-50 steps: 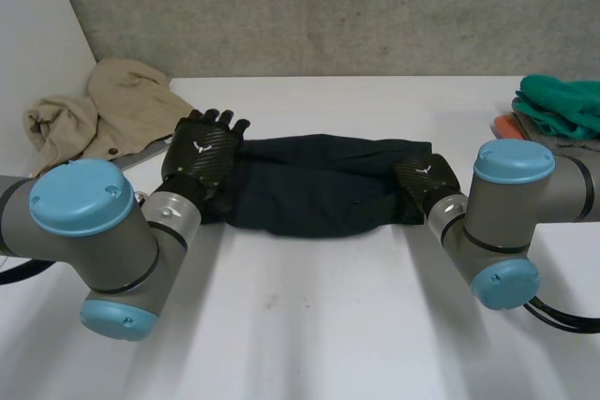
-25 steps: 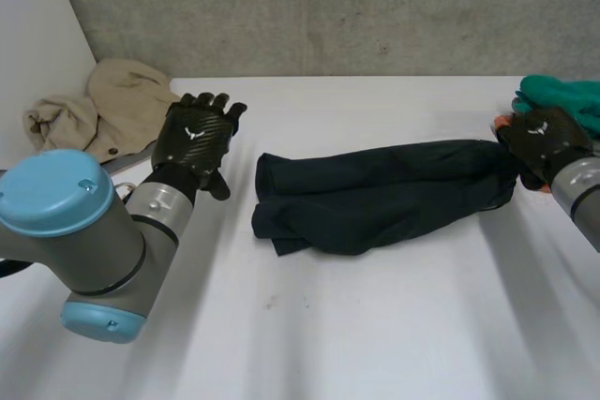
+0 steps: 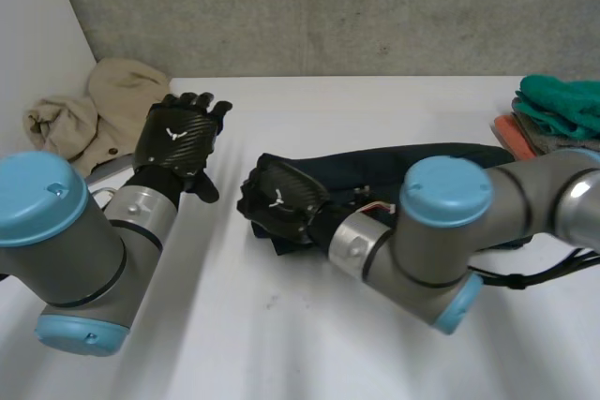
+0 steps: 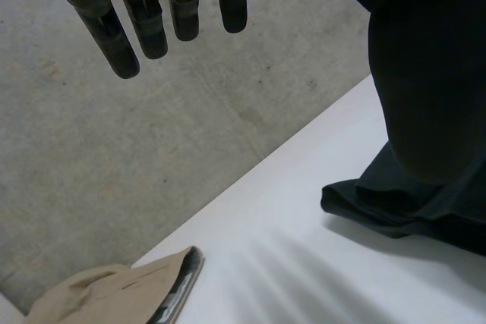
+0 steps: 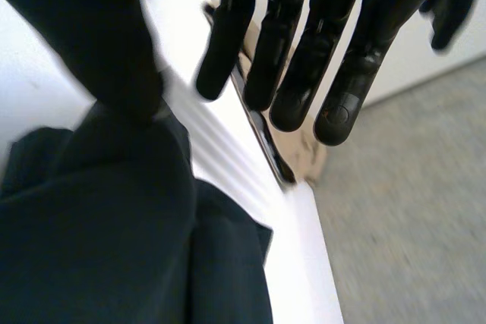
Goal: Fold the laundry.
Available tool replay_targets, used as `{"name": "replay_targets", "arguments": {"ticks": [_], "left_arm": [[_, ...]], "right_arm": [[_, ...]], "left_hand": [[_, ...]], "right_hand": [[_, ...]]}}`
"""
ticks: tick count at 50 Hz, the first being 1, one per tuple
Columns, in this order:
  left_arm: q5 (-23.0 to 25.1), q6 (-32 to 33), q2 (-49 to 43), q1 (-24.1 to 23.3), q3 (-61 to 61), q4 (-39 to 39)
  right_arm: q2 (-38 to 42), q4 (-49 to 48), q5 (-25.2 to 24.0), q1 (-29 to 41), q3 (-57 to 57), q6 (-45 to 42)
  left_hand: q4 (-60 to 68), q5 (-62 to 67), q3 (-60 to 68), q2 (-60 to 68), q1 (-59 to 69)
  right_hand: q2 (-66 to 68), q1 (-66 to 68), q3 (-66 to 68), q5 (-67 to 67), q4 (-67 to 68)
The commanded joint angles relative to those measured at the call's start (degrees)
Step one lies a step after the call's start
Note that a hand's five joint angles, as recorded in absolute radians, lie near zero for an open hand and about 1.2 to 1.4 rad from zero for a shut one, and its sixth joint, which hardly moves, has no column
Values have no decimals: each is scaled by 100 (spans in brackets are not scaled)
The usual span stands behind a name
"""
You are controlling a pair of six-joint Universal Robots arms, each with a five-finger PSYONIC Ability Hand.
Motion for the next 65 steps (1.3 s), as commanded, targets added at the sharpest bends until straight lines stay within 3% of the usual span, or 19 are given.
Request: {"name": "replay_targets", "arguments": {"ticks": [1, 3, 5, 7, 10, 14, 21, 28, 37, 41, 42, 43, 55, 65], "left_arm": [[-140, -16, 191, 71, -122, -92], [-140, -16, 235, 106, -166, -101], [-132, -16, 235, 124, -183, -92], [-131, -16, 235, 124, -192, -101], [-123, -16, 235, 115, -201, -92], [-123, -16, 217, 89, -245, -92], [-123, -16, 200, 71, -307, -92], [-114, -16, 165, 71, -307, -92], [-123, -16, 147, 71, -315, -92], [-123, -16, 138, 71, -315, -92], [-123, -16, 138, 71, -315, -92], [-123, -16, 138, 71, -315, -92], [-158, -7, 138, 71, -315, -92], [-167, -7, 270, 97, -403, -101]], "right_arm": [[-362, -48, 2616, -5, -281, 1339], [-755, 39, 3058, -686, -71, 2399], [-994, 110, 2832, -1330, 219, 3010], [-1363, 268, 2139, -2139, 694, 3381], [-1785, 443, 1156, -2885, 1255, 3329], [-1918, 619, 451, -3598, 1792, 3067], [-1892, 875, 80, -4382, 2399, 1732], [-1409, 866, -228, -4462, 2506, 1202], [-1189, 409, -193, -4488, 2479, 1167], [-1040, 189, -193, -4479, 2409, 1158], [-1031, 146, -193, -4471, 2392, 1167], [-987, 76, -193, -4453, 2348, 1158], [-925, 75, -52, -4269, 1917, 834], [-1655, 803, -201, -2592, 803, 367]], "left_hand": [[15, -65, -45, 7, 97], [-2, -82, -62, -10, 80], [-2, -82, -62, -10, 80], [-2, -82, -62, -10, 80], [-2, -82, -62, -10, 80], [-2, -82, -62, -10, 80], [-2, -82, -62, -10, 80], [15, -65, -45, 7, 96], [-2, -82, -62, -10, 80], [-2, -82, -62, -10, 80], [15, -65, -45, 7, 96], [-2, -82, -62, -10, 80], [-2, -82, -62, -10, 80], [15, -65, -45, 7, 96]], "right_hand": [[-3563, -2702, -3675, -3665, -3706], [-3816, -2954, -3927, -3918, -3959], [-3817, -2956, -3929, -3919, -3960], [-3834, -2972, -3945, -3936, -3977], [-4000, -3139, -4112, -4103, -4144], [-4288, -3427, -4399, -4390, -4431], [-4120, -3259, -4231, -4222, -4263], [-4204, -3343, -4315, -4306, -4347], [-3735, -2874, -3847, -3837, -3878], [-1017, -155, -1128, -1119, -1160], [-42, 819, -154, -144, -185], [1850, 2711, 1738, 1747, 1706], [1880, 2741, 1768, 1777, 1736], [1880, 2741, 1768, 1777, 1736]]}}
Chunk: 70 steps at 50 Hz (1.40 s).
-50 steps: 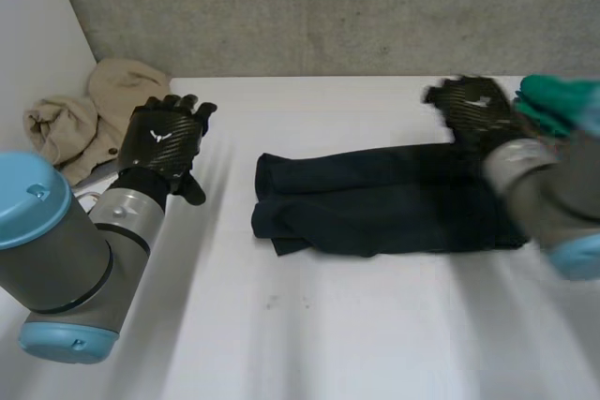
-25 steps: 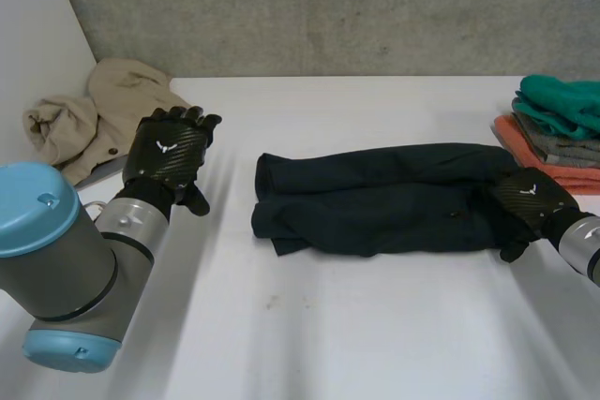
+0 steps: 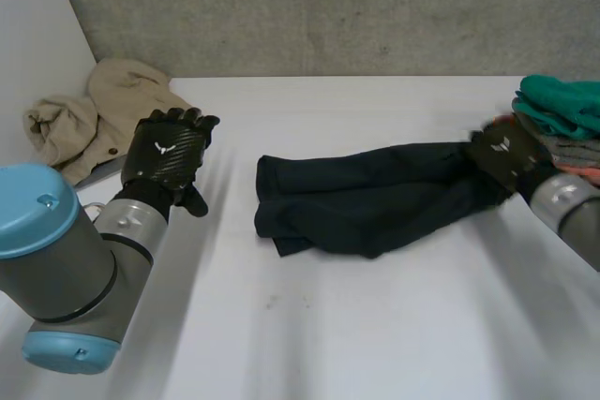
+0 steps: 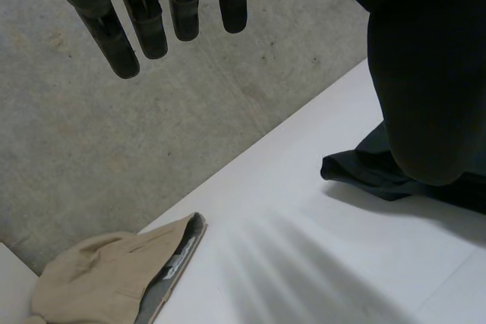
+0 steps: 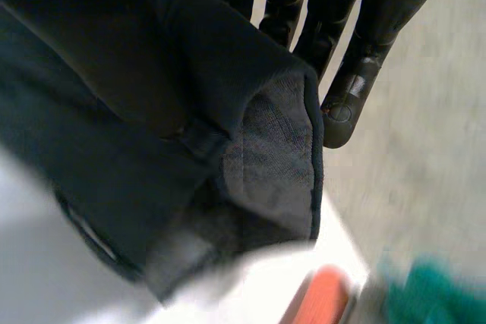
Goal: Fold the laundry.
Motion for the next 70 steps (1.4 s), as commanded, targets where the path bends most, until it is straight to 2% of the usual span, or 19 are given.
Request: {"name": "replay_targets", "arguments": {"ticks": [1, 9, 15, 19, 20, 21, 22, 24, 27, 30, 31, 36, 43, 48, 54, 57, 61, 67, 70], "left_arm": [[-7, 1, 119, 18, -65, -4], [-15, 1, 295, 53, -170, -57], [-15, 1, 357, 62, -249, -57], [-7, 1, 357, 193, -276, -65], [2, 1, 357, 228, -267, -57], [2, 1, 357, 246, -258, -57], [2, 1, 357, 264, -250, -57], [2, 1, 357, 316, -162, -39], [2, -7, 348, 343, 109, -13], [2, -16, 339, 273, 471, -13], [11, -25, 304, 264, 584, -21], [72, -315, -196, -148, 1700, -311], [704, -421, -1847, -887, 3878, -1654], [934, -421, -2928, -1072, 5144, -2401], [908, -368, -3580, -1142, 5665, -2886], [724, -350, -3739, -1116, 5683, -3062], [82, -53, -3879, -1037, 5648, -3185], [-217, 940, -4029, -1002, 5543, -3300], [-375, 1082, -4073, -1002, 5534, -3300]], "right_arm": [[-286, 639, -193, 1111, -844, -207], [689, 1043, -765, 2553, -1872, -593], [1611, 1193, -765, 3185, -2391, -629], [1824, 1149, -590, 3362, -2559, -532], [1798, 1158, -537, 3388, -2559, -488], [1763, 1158, -493, 3415, -2559, -436], [1675, 1158, -379, 3485, -2559, -244], [1570, 1149, -300, 3538, -2541, 73], [1157, 1114, -28, 3520, -2445, 1118], [463, 1026, 543, 3468, -2278, 2488], [175, 1000, 962, 3328, -2234, 3153], [-118, 1446, 2027, 2564, -2085, 4283], [-5, 2019, 2759, 2404, -2172, 4153], [364, 2011, 2751, 2395, -2365, 4065], [1031, 2063, 2724, 2413, -2865, 4038], [1304, 2081, 2672, 2448, -3077, 3969], [1656, 2116, 2592, 2632, -3340, 3723], [2262, 2327, 2627, 2799, -3745, 3336], [2491, 2353, 2636, 2843, -3868, 3161]], "left_hand": [[14, -66, -45, 6, 103], [-3, -83, -62, -11, 86], [-3, -83, -62, -11, 86], [-3, -83, -62, -11, 86], [-3, -83, -62, -11, 86], [-3, -83, -62, -11, 86], [-3, -83, -62, -11, 86], [-3, -83, -62, -11, 86], [-3, -83, -62, -11, 86], [-3, -83, -62, -11, 86], [14, -66, -45, 6, 103], [115, 35, 56, 107, 204], [98, 18, 39, 90, 187], [82, 2, 22, 74, 170], [115, 35, 56, 107, 204], [148, 69, 89, 141, 237], [132, 52, 73, 124, 221], [132, 52, 73, 124, 221], [98, 18, 39, 90, 187]], "right_hand": [[1243, 2082, 1240, 1419, 1163], [1243, 2082, 1240, 1419, 1163], [1243, 2082, 1240, 1419, 1163], [1243, 2082, 1240, 1419, 1163], [966, 1805, 962, 1142, 886], [-436, 403, -439, -260, -516], [-3647, -2808, -3651, -3471, -3727], [-5121, -4282, -5124, -4945, -5201], [-5445, -4606, -5448, -5269, -5525], [-5757, -4918, -5760, -5581, -5837], [-5757, -4918, -5760, -5581, -5837], [-5757, -4918, -5760, -5581, -5837], [-5757, -4918, -5760, -5581, -5837], [-5757, -4918, -5760, -5581, -5837], [-5757, -4918, -5760, -5581, -5837], [-5757, -4918, -5760, -5581, -5837], [-5757, -4918, -5760, -5581, -5837], [-5757, -4918, -5760, -5581, -5837], [-5757, -4918, -5760, -5581, -5837]]}}
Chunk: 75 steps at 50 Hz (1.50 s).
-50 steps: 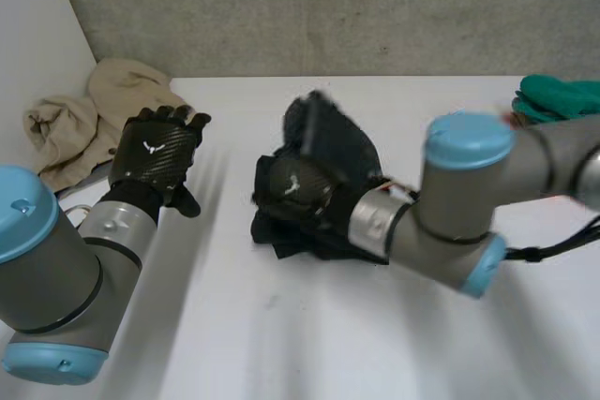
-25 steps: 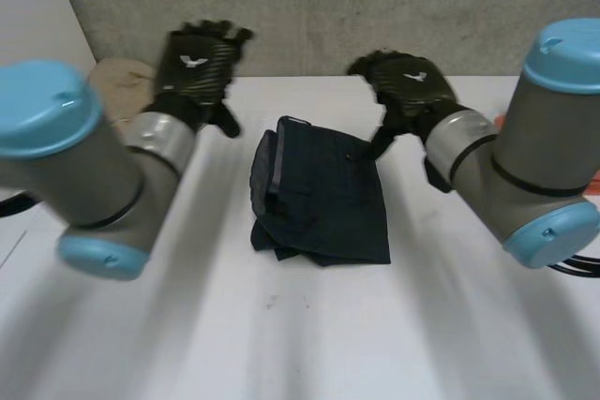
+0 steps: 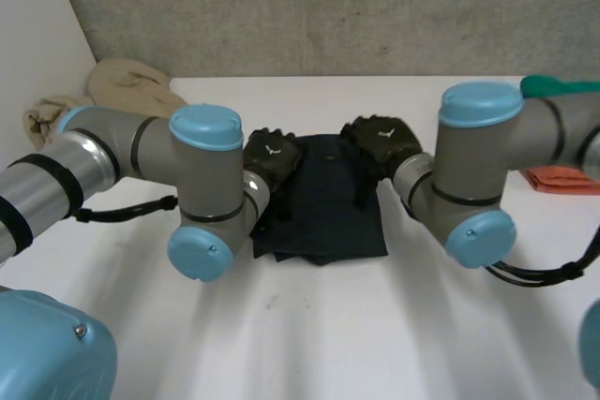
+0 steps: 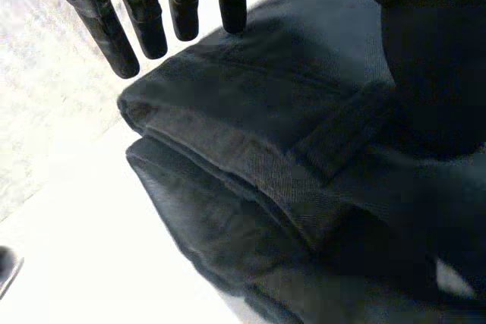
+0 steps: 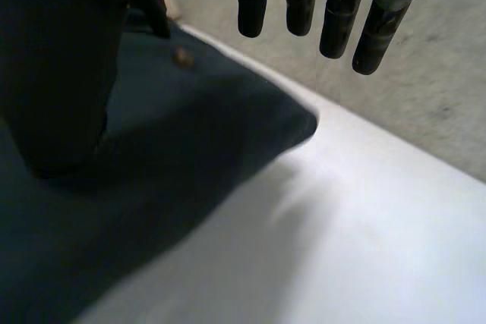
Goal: Fold the laundry.
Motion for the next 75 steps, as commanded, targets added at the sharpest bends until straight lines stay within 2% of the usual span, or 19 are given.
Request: {"name": "replay_targets", "arguments": {"ticks": [1, 7, 14, 19, 24, 27, 32, 37, 40, 43, 50, 59, 69, 75], "left_arm": [[-398, 751, -119, 26, -109, -48], [-284, 769, -92, 17, -258, -66], [-205, 778, -40, 17, -276, -74], [-179, 743, 372, 17, -302, -109], [-47, 655, 1075, 87, -521, -48], [304, 392, 1629, 140, -750, -48], [1085, -100, 2437, 184, -1364, -39], [2342, -329, 3194, 368, -2261, -39], [2930, -356, 3422, 570, -2629, -57], [3222, -373, 3511, 702, -2867, -48], [3249, -400, 3502, 764, -2983, -48], [3249, -400, 3485, 764, -3027, -39], [3249, -400, 3493, 764, -3027, -39], [3249, -400, 3502, 782, -3053, -48]], "right_arm": [[578, 141, 37, 133, -351, -442], [842, 141, 229, 133, -536, -759], [684, 185, 309, 133, -563, -768], [105, 177, 318, 142, -361, -795], [-931, -173, 300, 107, 349, -838], [-1371, -578, 309, 142, 833, -856], [-2223, -1482, 309, 159, 2360, -847], [-2533, -2169, 300, 229, 3645, -830], [-2489, -2696, 300, 449, 4305, -830], [-2341, -3354, 309, 703, 4674, -838], [-1278, -4428, 318, 915, 4457, -1180], [-416, -4377, 353, 942, 3358, -1963], [33, -3824, 379, 959, 2400, -1999], [-19, -3287, 379, 959, 2364, -1902]], "left_hand": [[81, 2, 22, 74, 150], [31, -49, -28, 23, 99], [64, -15, 6, 57, 133], [-37, -116, -95, -44, 32], [-54, -133, -112, -61, 15], [-70, -150, -129, -78, -2], [-54, -133, -112, -61, 15], [-54, -133, -112, -61, 15], [-20, -99, -79, -27, 49], [-20, -99, -79, -27, 49], [-20, -99, -79, -27, 49], [-3, -83, -62, -11, 65], [-3, -83, -62, -11, 65], [-3, -83, -62, -11, 65]], "right_hand": [[-357, -266, -244, -369, -379], [-357, -266, -244, -369, -379], [-357, -266, -244, -369, -379], [-357, -266, -244, -369, -379], [-357, -266, -244, -369, -379], [-357, -266, -244, -369, -379], [-357, -266, -244, -369, -379], [-357, -266, -244, -369, -379], [-357, -266, -244, -369, -379], [-357, -266, -244, -369, -379], [-357, -266, -244, -369, -379], [-357, -266, -244, -369, -379], [-265, -174, -152, -277, -287], [-357, -266, -244, -369, -379]]}}
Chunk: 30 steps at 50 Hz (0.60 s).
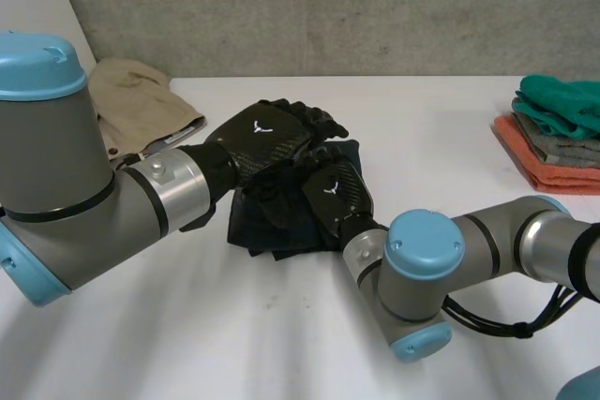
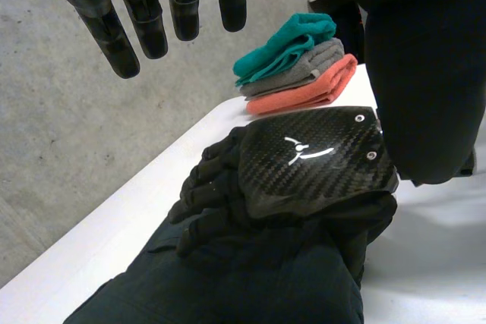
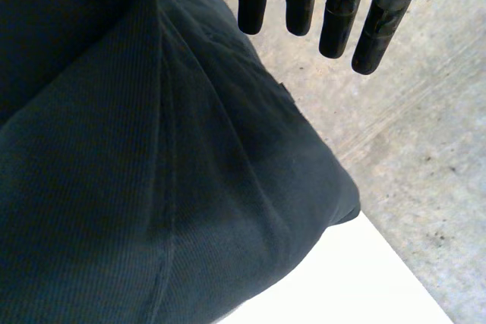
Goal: Fold the laundry.
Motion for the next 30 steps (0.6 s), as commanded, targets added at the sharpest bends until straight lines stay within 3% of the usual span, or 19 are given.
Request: {"name": "replay_targets", "arguments": {"ticks": [1, 10, 30], "left_arm": [[2, 0, 10, 40, -34, -8], [2, 0, 10, 75, -43, 1], [2, 0, 2, 75, -52, 1]], "right_arm": [[-40, 678, 6, -8, -114, 123], [-752, 959, 23, -43, 475, 219], [82, 933, 173, -17, -395, 52]], "left_hand": [[-3, -83, -62, -10, 112], [14, -66, -45, 7, 129], [14, -66, -45, 7, 129]], "right_hand": [[-357, -157, -243, -327, -379], [-357, -157, -243, -327, -379], [-357, -157, -243, -327, -379]]}}
